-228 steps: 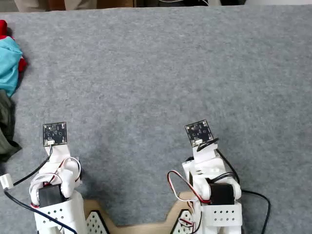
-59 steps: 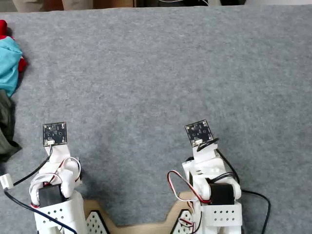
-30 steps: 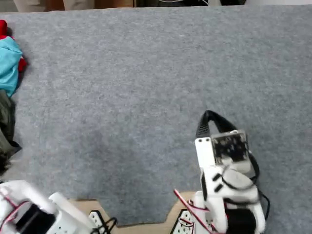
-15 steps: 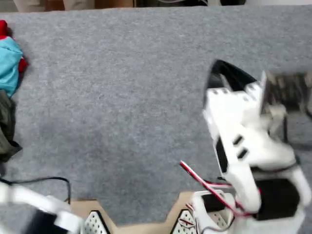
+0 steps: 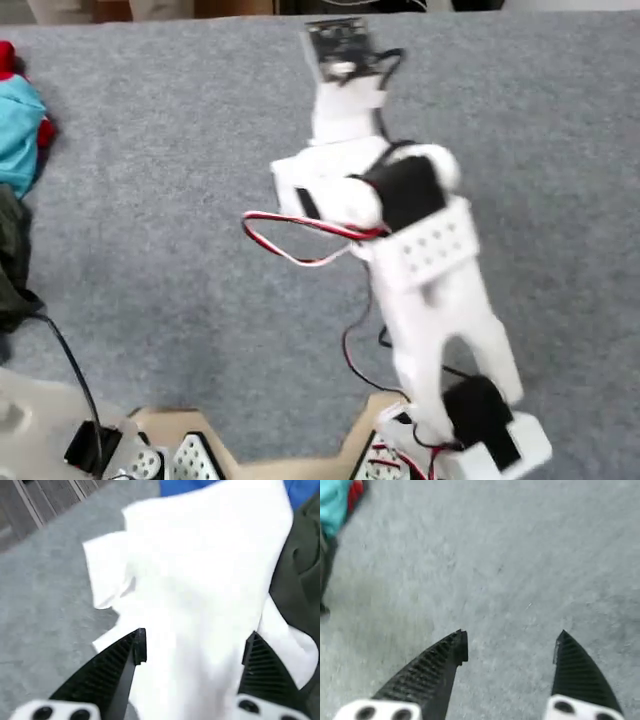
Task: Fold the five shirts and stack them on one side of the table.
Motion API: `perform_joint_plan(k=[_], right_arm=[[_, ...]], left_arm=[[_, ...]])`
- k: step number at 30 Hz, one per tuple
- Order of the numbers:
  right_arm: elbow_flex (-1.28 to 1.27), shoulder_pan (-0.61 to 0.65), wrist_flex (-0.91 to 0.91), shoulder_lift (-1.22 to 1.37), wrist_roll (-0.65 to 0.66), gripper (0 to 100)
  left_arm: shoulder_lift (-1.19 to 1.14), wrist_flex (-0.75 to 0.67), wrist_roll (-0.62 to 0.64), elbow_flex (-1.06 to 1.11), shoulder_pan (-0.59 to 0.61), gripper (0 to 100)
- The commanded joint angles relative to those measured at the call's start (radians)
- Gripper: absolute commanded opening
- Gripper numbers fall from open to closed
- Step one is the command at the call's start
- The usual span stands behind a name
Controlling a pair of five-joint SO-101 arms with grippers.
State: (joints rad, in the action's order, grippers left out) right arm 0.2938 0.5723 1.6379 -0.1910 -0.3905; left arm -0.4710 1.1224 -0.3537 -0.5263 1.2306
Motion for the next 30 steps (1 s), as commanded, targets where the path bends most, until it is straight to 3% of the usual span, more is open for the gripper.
perform_joint_plan(k=[1, 7, 10, 17, 21, 26, 30], right_arm=[[0.047, 0.041, 0.002, 0.042, -0.008, 28.9], [0.047, 0.038, 0.005, 0.050, -0.006, 28.9], [0.047, 0.036, 0.008, 0.050, -0.005, 28.9], [0.047, 0.039, 0.002, 0.050, -0.003, 28.9], [0.047, 0.035, 0.005, 0.048, -0.003, 28.9], [0.065, 0.001, 0.009, 0.048, -0.003, 28.9], [0.127, -0.114, 0.009, 0.048, 0.002, 28.9]], left_arm=[[-0.111, 0.003, 0.009, -0.110, -0.048, 25], [-0.202, 0.006, 0.009, -0.193, -0.069, 2], [-0.179, 0.043, 0.009, -0.233, -0.068, 3], [-0.028, 0.439, 0.009, -0.517, -0.124, 2], [0.050, 0.643, 0.011, -0.692, -0.236, 2], [0.214, 0.640, 0.115, -0.663, -0.385, 2], [0.394, 0.640, 0.144, -0.485, -0.586, 2]])
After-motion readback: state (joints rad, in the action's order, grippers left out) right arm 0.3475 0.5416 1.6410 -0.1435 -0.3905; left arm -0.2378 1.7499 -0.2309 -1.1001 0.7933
